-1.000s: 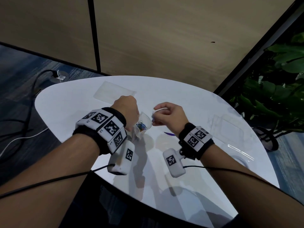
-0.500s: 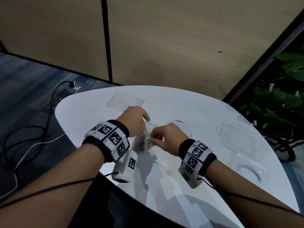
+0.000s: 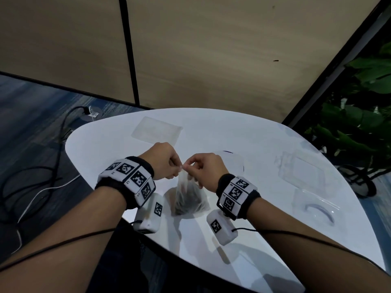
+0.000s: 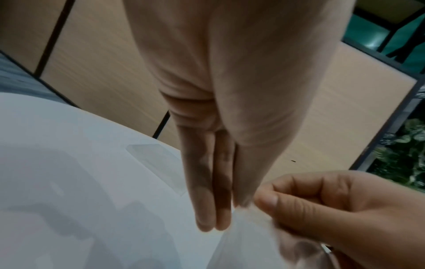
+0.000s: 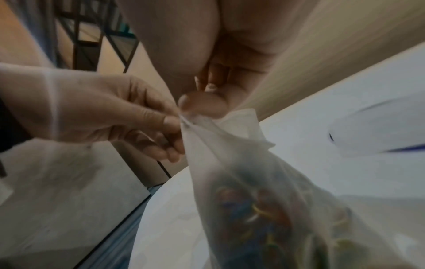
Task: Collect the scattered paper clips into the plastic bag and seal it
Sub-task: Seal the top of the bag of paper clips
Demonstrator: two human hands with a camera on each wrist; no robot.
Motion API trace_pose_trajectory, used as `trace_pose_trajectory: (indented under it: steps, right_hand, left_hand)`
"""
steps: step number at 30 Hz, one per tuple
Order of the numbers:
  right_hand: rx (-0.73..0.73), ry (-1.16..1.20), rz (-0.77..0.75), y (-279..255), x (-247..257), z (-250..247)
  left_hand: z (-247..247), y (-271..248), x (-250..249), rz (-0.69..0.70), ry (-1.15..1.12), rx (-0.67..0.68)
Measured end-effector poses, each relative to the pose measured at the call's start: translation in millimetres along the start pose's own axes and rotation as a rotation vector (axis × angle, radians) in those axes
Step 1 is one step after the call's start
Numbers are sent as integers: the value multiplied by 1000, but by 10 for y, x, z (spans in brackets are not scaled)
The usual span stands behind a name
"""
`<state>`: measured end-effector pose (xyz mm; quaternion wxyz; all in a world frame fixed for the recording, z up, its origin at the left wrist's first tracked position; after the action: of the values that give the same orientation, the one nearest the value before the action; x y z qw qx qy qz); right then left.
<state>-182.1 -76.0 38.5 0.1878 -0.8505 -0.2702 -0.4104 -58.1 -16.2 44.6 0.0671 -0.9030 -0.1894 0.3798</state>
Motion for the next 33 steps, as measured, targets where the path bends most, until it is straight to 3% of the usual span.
trace_pose_trajectory:
  steps: [11, 15, 20, 24, 28, 33]
  right_hand:
    - [115, -231, -123, 152, -138, 88]
    - [134, -444, -184, 161, -188, 0]
    - [183, -575, -149, 165, -380, -64]
    - [128, -562, -128, 177, -434, -62]
    - [103, -429, -11, 220, -594, -169]
    - [83, -542, 145, 183, -1160, -670]
  left_hand:
    - [56, 134, 75, -32, -2, -40]
    - [2, 183, 137, -65, 16, -99]
    - [-27, 239, 285, -156, -10, -163]
    - [40, 311, 307, -214, -7, -179]
    - [59, 469, 315, -218, 168, -185]
    - [25, 781, 435, -209, 263, -202]
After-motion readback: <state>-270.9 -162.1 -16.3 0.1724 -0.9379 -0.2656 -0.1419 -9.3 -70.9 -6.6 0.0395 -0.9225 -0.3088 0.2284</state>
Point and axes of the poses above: each hand's wrist, its own y-axis towards the middle knuckle, its own z-axis out of the palm, x = y × z, the point moved 8 cm from there along y, towards the middle knuckle, and after that the axes turned 6 degrees about -x, right-handed, at the moved point
